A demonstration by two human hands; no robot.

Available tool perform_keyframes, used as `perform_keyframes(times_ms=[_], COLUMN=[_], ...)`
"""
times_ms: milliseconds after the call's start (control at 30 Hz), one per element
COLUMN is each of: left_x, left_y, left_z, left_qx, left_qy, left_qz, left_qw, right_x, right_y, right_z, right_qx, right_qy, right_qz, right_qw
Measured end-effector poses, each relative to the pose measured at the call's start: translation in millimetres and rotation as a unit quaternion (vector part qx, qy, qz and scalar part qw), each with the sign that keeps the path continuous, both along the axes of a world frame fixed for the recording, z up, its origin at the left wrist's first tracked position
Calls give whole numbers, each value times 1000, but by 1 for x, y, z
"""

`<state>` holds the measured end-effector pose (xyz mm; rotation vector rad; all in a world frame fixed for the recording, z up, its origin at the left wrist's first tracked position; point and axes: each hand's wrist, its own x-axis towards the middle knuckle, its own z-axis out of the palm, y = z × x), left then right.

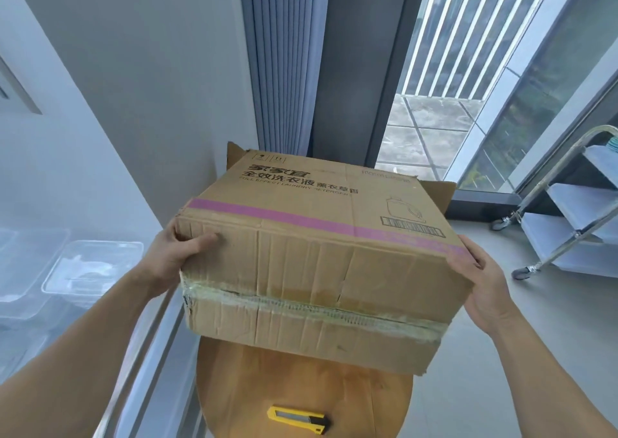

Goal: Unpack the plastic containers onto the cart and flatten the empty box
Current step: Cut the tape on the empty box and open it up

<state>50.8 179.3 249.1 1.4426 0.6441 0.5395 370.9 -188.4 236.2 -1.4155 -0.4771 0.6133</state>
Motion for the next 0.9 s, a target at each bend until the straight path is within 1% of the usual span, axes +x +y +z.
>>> perform_keyframes(times_ms=[33,167,300,467,600,700,833,900], left_x=[-2,-2,11,24,35,41,46,49], left_y=[3,4,4,5,14,23,30,34], left_z=[-4,-3,14,50,85,110,131,132], left_qx=[3,24,66,125,191,232,283,279], left_qy=[0,-8,19,51,76,134,215,250], left_qz=[7,109,175,170,215,223,211,192], left_qw=[1000,994,982,976,955,937,911,907], right_x=[0,-1,-5,-4,10,23,32,35], right_y=[1,10,23,37,47,53,58,60], right_z=[1,15,34,59,91,115,136,139], right_qx=[-6,-38,-53,-71,-108,-155,-226,-267], right_qy=[-5,-28,-46,-88,-144,-194,-202,-208], right_qz=[-1,-45,-92,-155,-182,-189,-193,-189], right_qw=[1000,998,993,981,967,950,933,922])
